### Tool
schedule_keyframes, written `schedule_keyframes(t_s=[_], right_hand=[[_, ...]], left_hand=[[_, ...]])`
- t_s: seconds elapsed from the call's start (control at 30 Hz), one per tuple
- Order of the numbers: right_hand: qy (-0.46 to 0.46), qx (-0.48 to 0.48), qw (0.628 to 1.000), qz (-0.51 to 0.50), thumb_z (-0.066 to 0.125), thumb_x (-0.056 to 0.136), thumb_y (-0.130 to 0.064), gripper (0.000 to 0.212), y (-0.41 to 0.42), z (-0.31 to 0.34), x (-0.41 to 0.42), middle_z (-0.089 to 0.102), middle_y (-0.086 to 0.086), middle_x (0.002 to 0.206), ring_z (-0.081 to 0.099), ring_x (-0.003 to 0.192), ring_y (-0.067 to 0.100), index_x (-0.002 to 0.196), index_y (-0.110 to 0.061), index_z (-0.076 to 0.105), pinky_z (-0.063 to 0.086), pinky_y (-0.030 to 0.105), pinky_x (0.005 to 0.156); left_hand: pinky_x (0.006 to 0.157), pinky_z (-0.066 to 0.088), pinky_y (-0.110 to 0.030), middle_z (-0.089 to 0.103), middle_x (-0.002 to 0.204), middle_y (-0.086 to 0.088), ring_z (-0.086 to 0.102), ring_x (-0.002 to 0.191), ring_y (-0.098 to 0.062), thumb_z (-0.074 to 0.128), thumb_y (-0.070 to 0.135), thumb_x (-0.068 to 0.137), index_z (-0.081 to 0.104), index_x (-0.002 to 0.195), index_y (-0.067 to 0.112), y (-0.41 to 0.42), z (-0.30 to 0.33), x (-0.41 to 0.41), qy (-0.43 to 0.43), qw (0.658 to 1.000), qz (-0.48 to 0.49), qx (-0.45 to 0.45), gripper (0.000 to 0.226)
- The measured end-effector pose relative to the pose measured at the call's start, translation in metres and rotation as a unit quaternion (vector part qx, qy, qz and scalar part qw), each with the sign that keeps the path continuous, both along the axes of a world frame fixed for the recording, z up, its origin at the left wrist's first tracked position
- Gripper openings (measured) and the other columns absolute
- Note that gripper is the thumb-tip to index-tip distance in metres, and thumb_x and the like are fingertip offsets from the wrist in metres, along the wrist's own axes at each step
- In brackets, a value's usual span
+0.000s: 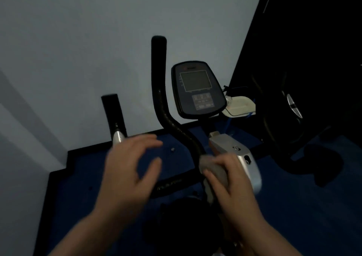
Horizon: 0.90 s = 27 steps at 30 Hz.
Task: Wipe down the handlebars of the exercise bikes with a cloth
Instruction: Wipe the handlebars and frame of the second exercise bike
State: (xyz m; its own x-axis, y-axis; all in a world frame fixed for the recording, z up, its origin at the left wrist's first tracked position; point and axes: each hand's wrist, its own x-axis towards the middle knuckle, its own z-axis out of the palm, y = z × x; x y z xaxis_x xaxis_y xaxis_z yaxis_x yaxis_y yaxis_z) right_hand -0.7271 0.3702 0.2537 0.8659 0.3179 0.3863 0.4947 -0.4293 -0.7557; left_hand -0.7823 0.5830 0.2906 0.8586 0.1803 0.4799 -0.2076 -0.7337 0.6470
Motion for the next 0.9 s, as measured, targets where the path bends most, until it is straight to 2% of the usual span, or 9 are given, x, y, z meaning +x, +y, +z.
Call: schedule_keyframes(t_s=[0.07,0.17,0.27,0.37,0.47,0.53,0.63,0.77,0.9], right_hand=[[0.000,-0.010,1.000,0.007,0.056,0.087,-0.040,0.006,-0.004,0.001,0.001,0.051,-0.017,0.093,0.054,0.090,0.000,0.090,-0.039,0.051,0.039,0.007,0.072],[-0.041,-0.053,0.997,0.023,0.059,0.090,-0.028,0.007,0.031,0.021,0.034,0.045,-0.013,0.093,0.050,0.083,-0.001,0.090,-0.027,0.052,0.040,0.012,0.068],[-0.052,-0.054,0.996,0.038,0.060,0.090,-0.019,0.007,0.056,0.037,0.056,0.045,-0.007,0.095,0.049,0.082,0.001,0.092,-0.019,0.053,0.042,0.018,0.068],[-0.049,-0.072,0.993,0.074,0.062,0.089,-0.018,0.013,0.031,0.025,0.040,0.045,-0.014,0.100,0.053,0.089,-0.001,0.096,-0.027,0.055,0.044,0.015,0.073],[-0.024,-0.025,0.996,0.083,0.062,0.090,-0.017,0.018,0.016,0.018,0.028,0.049,-0.020,0.097,0.057,0.083,-0.003,0.093,-0.034,0.056,0.043,0.006,0.069],[-0.049,-0.064,0.995,0.060,0.060,0.090,-0.023,0.010,0.033,0.025,0.041,0.045,-0.018,0.094,0.053,0.081,0.001,0.090,-0.028,0.053,0.043,0.014,0.067],[-0.089,-0.099,0.990,0.052,0.059,0.091,-0.024,0.010,0.076,0.045,0.070,0.044,-0.006,0.094,0.047,0.078,0.007,0.092,-0.018,0.051,0.044,0.029,0.067],[-0.100,-0.089,0.989,0.070,0.059,0.091,-0.026,0.011,0.092,0.053,0.080,0.044,-0.008,0.093,0.048,0.079,0.006,0.092,-0.023,0.049,0.043,0.026,0.065],[-0.111,-0.088,0.985,0.102,0.060,0.089,-0.027,0.011,0.057,0.036,0.060,0.044,-0.014,0.093,0.049,0.089,0.005,0.092,-0.029,0.050,0.045,0.025,0.075]], left_hand=[[0.104,0.032,-0.028,0.059,0.122,0.006,0.049,0.115,-0.008,0.052,0.027,0.084,0.062,0.109,0.025,0.026,0.015,0.022,-0.062,0.996,0.049,0.035,0.026],[0.105,0.025,-0.024,0.054,0.130,-0.008,0.043,0.121,-0.020,0.055,0.018,0.085,0.062,0.115,0.011,0.054,0.029,0.056,-0.083,0.986,0.114,0.087,0.032],[0.103,0.026,-0.025,0.054,0.128,-0.007,0.043,0.121,-0.023,0.052,0.021,0.087,0.056,0.124,0.012,0.057,0.028,0.077,-0.039,0.991,0.117,0.050,0.039],[0.096,0.026,-0.024,0.059,0.111,-0.006,0.041,0.111,-0.019,0.053,0.022,0.087,0.060,0.118,0.012,0.052,0.015,0.083,-0.047,0.987,0.135,0.075,0.033],[0.095,0.026,-0.022,0.059,0.105,-0.002,0.040,0.108,-0.015,0.053,0.021,0.087,0.061,0.114,0.014,0.052,0.012,0.085,-0.063,0.984,0.147,0.073,0.029],[0.094,0.026,-0.021,0.060,0.104,0.000,0.040,0.107,-0.014,0.053,0.019,0.087,0.062,0.112,0.014,0.053,0.012,0.086,-0.069,0.984,0.149,0.075,0.027],[0.093,0.027,-0.021,0.061,0.102,-0.001,0.044,0.105,-0.016,0.052,0.017,0.087,0.064,0.109,0.013,0.053,0.011,0.086,-0.075,0.982,0.150,0.083,0.026],[0.094,0.030,-0.024,0.062,0.102,-0.002,0.046,0.105,-0.018,0.053,0.016,0.086,0.064,0.108,0.012,0.052,0.011,0.086,-0.081,0.980,0.158,0.088,0.025],[0.095,0.031,-0.025,0.060,0.100,0.001,0.046,0.102,-0.017,0.053,0.014,0.085,0.064,0.106,0.013,0.052,0.010,0.085,-0.088,0.980,0.156,0.086,0.023]])
